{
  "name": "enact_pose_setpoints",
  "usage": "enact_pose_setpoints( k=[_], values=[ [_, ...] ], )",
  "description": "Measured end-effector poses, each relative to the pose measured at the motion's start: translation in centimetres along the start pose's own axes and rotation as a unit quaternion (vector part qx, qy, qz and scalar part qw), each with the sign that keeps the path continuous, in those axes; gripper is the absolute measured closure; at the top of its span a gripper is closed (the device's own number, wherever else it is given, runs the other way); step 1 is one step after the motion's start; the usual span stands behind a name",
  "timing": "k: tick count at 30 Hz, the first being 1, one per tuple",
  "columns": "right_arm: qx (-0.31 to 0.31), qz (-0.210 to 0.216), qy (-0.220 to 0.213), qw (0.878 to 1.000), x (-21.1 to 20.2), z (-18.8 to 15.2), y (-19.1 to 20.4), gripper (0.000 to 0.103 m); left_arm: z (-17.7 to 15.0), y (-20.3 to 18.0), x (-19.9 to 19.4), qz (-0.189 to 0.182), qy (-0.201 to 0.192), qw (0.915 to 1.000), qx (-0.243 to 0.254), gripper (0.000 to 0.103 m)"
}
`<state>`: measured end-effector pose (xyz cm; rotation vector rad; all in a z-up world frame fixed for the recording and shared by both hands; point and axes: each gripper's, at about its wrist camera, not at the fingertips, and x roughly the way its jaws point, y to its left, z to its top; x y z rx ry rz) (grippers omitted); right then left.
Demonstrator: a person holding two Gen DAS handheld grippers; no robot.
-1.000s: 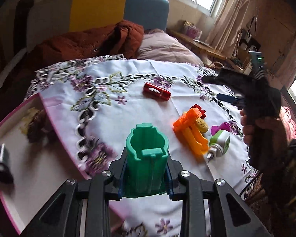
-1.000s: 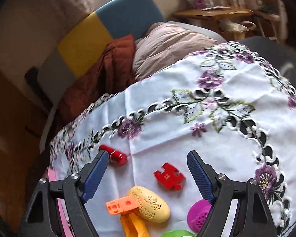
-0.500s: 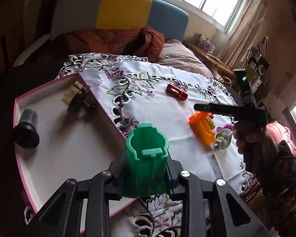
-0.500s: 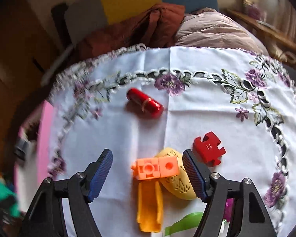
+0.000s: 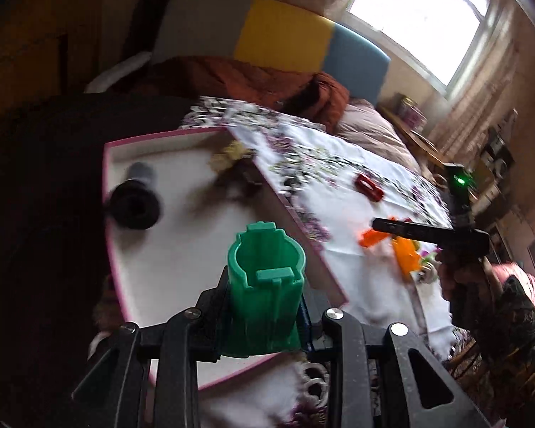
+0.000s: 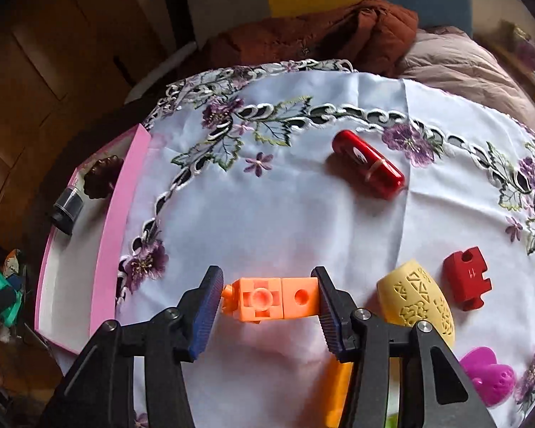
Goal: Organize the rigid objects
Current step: 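Lay the green plunger toy in the tray with the left tool while the right grasps the orange block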
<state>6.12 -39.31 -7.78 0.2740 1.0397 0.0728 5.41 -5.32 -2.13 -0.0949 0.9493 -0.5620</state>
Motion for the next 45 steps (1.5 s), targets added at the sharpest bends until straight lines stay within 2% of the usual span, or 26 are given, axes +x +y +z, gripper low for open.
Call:
enact_pose_setpoints(
  k=[7, 15, 22, 25, 30, 36, 41, 45],
  values=[
    [-0.001, -0.004, 0.003, 1.000, -0.2, -0.3, 0.6, 0.052, -0.6, 4.1, -0.4, 0.024, 0.001, 0.9974, -0.068, 0.073],
    [-0.011, -0.012, 0.001, 1.000, 0.0, 0.1, 0.8, 0.052, -0.5, 5.0, 1.1, 0.036, 0.028, 0.9959, -0.078, 0.073],
    [-0.016, -0.015, -0.002, 1.000, -0.2, 0.2, 0.9, 0.052, 1.1, 6.2, 4.0, 0.054, 0.073, 0.9922, -0.086, 0.073],
    [-0.015, -0.018, -0.004, 1.000, -0.2, 0.2, 0.9, 0.052, 1.7, 6.5, 4.8, 0.060, 0.078, 0.9917, -0.083, 0.073],
    [-0.015, -0.021, -0.006, 1.000, -0.3, 0.3, 0.8, 0.052, 2.5, 7.0, 5.6, 0.093, 0.069, 0.9907, -0.072, 0.070],
    [-0.017, -0.022, -0.008, 1.000, -0.4, 0.3, 0.8, 0.052, 3.5, 6.9, 7.0, 0.148, 0.048, 0.9875, -0.029, 0.066],
    [-0.018, -0.026, -0.008, 0.999, -0.4, 0.3, 0.8, 0.052, 4.1, 7.1, 7.7, 0.159, 0.043, 0.9856, -0.039, 0.063],
    [-0.024, -0.030, -0.006, 0.999, -0.1, 0.2, 0.9, 0.052, 3.9, 6.2, 5.7, 0.170, 0.011, 0.9852, -0.024, 0.062]
  ],
)
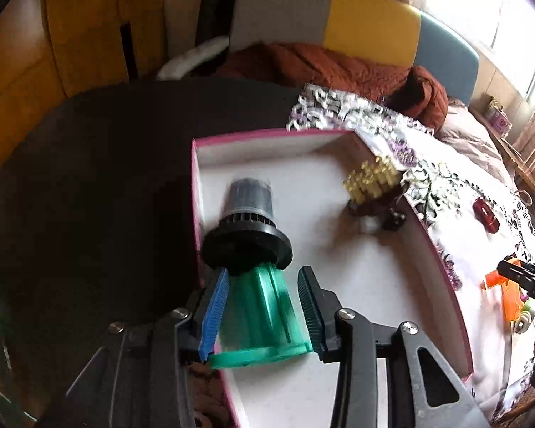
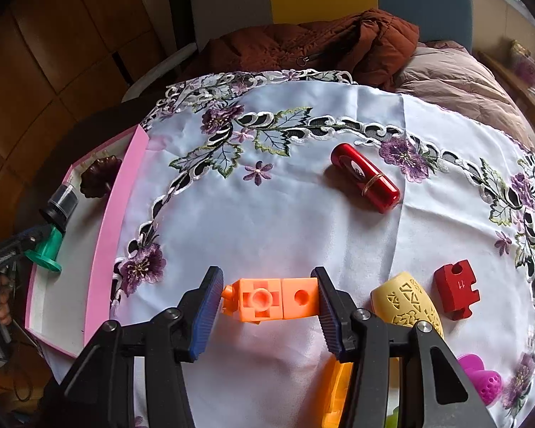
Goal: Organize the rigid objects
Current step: 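Lay the green plunger toy in the tray with the left tool while the right grasps the orange block, then carry the orange block into the tray and open the right tool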
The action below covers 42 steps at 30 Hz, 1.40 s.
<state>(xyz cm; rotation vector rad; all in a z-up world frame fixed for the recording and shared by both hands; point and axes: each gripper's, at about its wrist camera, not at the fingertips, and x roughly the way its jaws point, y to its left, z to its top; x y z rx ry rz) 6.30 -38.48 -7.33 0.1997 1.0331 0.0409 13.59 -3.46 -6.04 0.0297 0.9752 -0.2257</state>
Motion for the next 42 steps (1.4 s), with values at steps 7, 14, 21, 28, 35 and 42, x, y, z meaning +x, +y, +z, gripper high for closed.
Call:
enact_pose_setpoints(
  k=[7, 14, 21, 28, 35, 42],
  values=[
    [-0.008, -0.003, 0.002, 1.000, 0.1, -0.1, 0.3, 0.052, -1.6, 0.6, -4.0, 0.011, -0.032, 0.9994, -0.012, 0.062],
    [-0.012, -0.006, 0.001, 1.000, 0.1, -0.1, 0.3, 0.052, -4.0, 0.0, -6.0, 0.011, -0.037, 0.9992, -0.012, 0.062],
    [-0.017, -0.007, 0.000, 1.000, 0.1, -0.2, 0.4, 0.052, -4.6, -1.1, -7.0, 0.009, -0.043, 0.9990, 0.004, 0.062],
    [-0.019, -0.008, -0.002, 1.000, 0.1, -0.2, 0.5, 0.052, -4.6, -1.6, -7.2, 0.003, -0.043, 0.9990, 0.010, 0.062],
    [-0.020, -0.010, -0.004, 1.000, 0.2, -0.2, 0.5, 0.052, -4.8, -1.5, -7.3, -0.002, -0.042, 0.9991, 0.007, 0.062],
    [-0.005, -0.010, -0.005, 1.000, 0.1, 0.0, 0.2, 0.052, -5.0, -1.0, -7.5, -0.006, -0.043, 0.9990, 0.004, 0.062]
  ],
)
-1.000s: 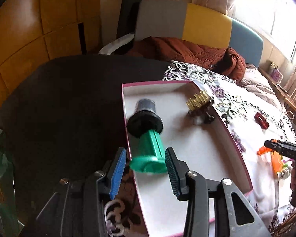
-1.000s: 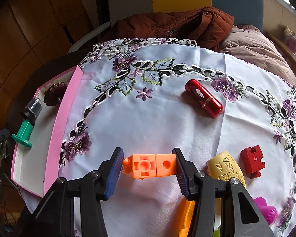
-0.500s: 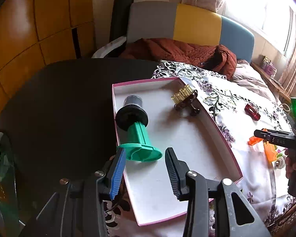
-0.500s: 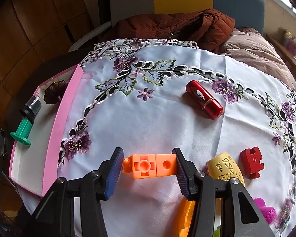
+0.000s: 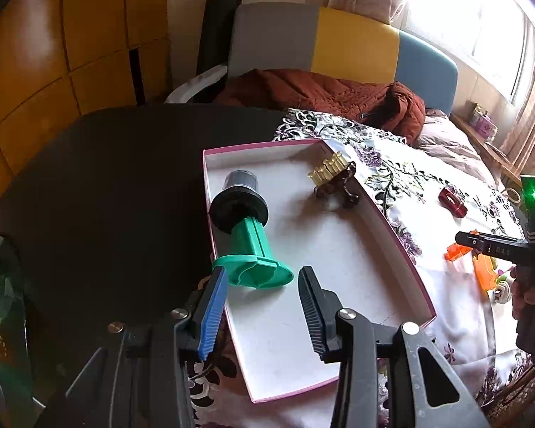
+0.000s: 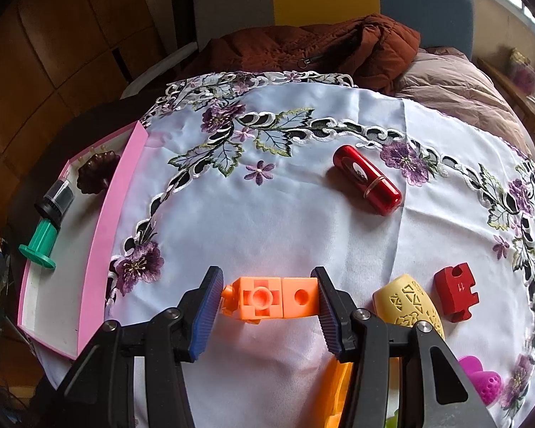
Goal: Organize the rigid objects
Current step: 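Carry the orange block into the tray and open the right tool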
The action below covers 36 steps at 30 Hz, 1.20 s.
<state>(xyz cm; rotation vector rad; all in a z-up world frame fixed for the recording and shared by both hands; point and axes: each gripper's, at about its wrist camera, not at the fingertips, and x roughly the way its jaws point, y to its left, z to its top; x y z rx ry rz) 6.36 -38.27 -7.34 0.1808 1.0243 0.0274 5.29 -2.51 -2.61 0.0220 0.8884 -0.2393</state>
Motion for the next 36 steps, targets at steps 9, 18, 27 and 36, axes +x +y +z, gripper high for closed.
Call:
enact_pose_setpoints(
  k=[9, 18, 27, 36],
  values=[
    [-0.045, 0.072, -0.039, 0.996, -3.5, 2.4, 6.7, 0.052, -0.1, 1.8, -0.4, -0.007, -0.009, 0.9997, -0.023, 0.062],
    [-0.165, 0.133, -0.005, 0.977, -0.6, 4.6, 20.1, 0.052, -0.6, 4.0, -0.7, -0.003, -0.010, 0.9988, -0.047, 0.062],
    [-0.211, 0.093, 0.020, 0.973, 5.3, 6.5, 27.1, 0.051, -1.2, 5.9, -0.3, 0.001, 0.000, 0.9977, -0.068, 0.062],
    [-0.178, 0.085, -0.001, 0.980, 5.6, 7.6, 25.9, 0.045, -1.6, 6.4, 0.1, 0.001, 0.003, 0.9973, -0.074, 0.062]
  ],
)
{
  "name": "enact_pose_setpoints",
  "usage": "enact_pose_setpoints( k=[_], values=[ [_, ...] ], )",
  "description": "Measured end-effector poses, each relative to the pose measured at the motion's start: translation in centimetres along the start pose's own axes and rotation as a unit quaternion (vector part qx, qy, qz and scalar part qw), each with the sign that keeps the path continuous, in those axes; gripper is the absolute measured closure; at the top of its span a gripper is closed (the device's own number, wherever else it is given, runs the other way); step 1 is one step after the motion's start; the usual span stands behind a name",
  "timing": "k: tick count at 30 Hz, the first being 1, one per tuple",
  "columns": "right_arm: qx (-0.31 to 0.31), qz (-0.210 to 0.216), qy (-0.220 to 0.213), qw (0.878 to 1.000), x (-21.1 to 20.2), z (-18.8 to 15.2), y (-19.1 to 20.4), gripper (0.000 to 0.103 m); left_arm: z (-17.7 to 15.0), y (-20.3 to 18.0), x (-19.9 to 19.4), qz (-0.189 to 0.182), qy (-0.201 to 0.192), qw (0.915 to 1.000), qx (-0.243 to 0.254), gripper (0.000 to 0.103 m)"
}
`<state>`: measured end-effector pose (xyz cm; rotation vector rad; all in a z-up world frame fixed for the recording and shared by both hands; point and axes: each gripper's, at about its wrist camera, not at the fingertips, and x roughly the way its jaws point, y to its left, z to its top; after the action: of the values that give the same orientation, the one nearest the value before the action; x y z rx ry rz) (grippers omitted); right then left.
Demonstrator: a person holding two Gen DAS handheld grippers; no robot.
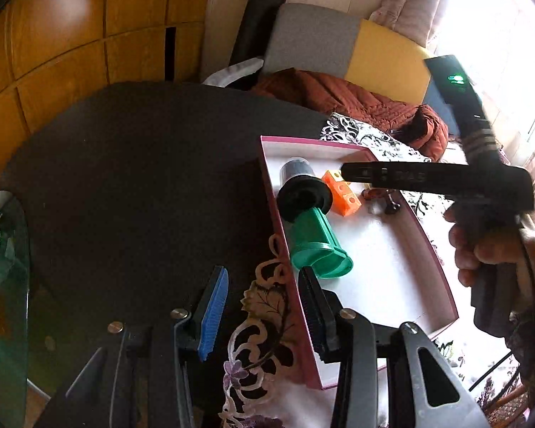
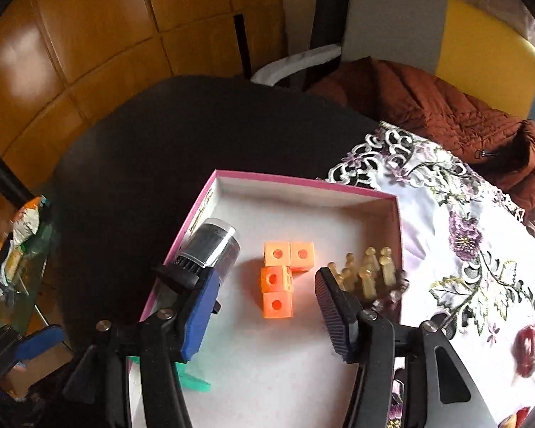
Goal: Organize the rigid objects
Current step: 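Carry the orange block into the tray and open the right tool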
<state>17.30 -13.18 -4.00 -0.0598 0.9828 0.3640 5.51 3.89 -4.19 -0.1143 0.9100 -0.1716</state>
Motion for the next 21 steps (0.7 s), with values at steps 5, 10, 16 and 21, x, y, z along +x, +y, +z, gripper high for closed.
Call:
enact_pose_setpoints(
  k=[5, 10, 16, 21],
  values=[
    [0.003, -0.002, -0.014, 1.000, -1.7, -1.2, -0.5, 0.044, -0.1, -0.4, -0.1, 0.000, -0.001, 1.0000, 0.006, 0.062],
    [0.007, -0.004, -0.030, 1.000, -3.4, -2.4, -0.7, 0.039, 0.0, -1.0, -0.6, 0.002, -0.007, 0.9999, 0.014, 0.062],
    [0.016, -0.005, -0.051, 0.999, -5.8, -4.2, -1.5, 0.033, 0.1, -1.8, -1.2, 0.001, -0.015, 0.9995, 0.027, 0.062],
    [0.030, -0.014, -0.062, 0.998, -7.7, -5.9, -2.9, 0.030, 0.0, -2.7, -1.6, -0.002, -0.018, 0.9991, 0.039, 0.062]
  ],
)
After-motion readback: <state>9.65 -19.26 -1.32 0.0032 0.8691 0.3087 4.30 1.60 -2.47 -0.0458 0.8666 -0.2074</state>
